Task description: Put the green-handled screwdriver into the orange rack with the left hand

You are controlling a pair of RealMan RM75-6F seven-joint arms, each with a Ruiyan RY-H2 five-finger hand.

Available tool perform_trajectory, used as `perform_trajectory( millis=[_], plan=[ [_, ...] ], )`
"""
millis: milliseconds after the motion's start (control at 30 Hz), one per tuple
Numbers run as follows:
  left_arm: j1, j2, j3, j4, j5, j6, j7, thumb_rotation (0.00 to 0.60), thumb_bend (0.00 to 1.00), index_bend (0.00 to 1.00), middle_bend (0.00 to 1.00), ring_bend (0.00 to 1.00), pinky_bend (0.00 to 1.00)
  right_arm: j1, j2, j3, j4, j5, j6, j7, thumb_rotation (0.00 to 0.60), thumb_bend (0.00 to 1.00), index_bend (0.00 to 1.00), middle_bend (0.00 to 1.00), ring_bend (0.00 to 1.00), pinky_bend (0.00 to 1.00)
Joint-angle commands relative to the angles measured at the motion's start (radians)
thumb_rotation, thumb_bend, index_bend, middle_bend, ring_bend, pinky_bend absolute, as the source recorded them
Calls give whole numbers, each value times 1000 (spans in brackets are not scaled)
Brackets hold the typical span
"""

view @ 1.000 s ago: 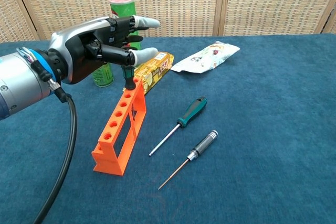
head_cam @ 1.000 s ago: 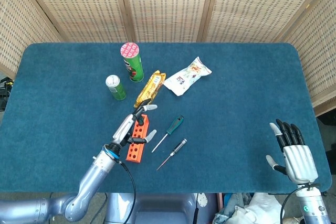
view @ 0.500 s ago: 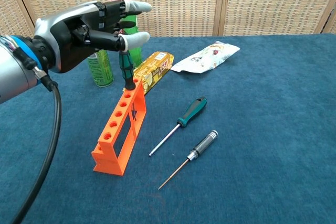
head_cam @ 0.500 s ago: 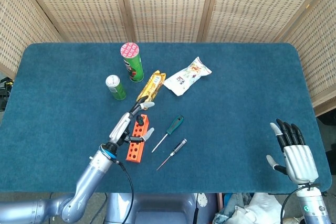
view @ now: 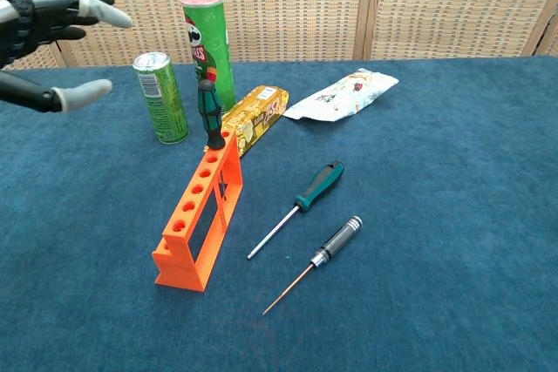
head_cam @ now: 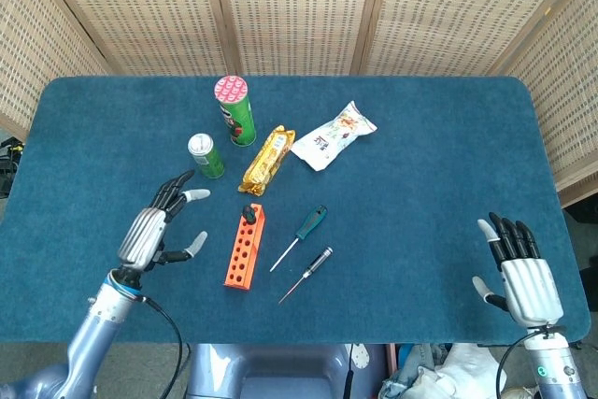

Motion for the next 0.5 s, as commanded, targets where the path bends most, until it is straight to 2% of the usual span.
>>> perform_trajectory(
  millis=[33, 100, 300, 500],
  plan=[
    [69, 16, 61, 79, 79, 105, 130, 600, 311, 194, 0, 0, 0, 0, -4, -1, -2, -1, -1, -11, 600, 238, 0, 0, 0, 0],
    [113, 22, 92, 115, 109, 167, 245, 600, 291, 197, 0, 0, 0, 1, -7, -3, -1, 0, -4, -21, 600, 237, 0, 0, 0, 0],
    [201, 34, 135, 145, 95, 242, 357, 600, 283, 184, 0, 0, 0, 2, -10, 0, -3, 3, -6, -27, 600, 241, 0, 0, 0, 0],
    [244, 10, 143, 195, 87, 278, 418, 600, 282, 166, 0, 0, 0, 8, -15, 0, -2, 4, -16, -30, 600, 241, 0, 0, 0, 0]
  ],
)
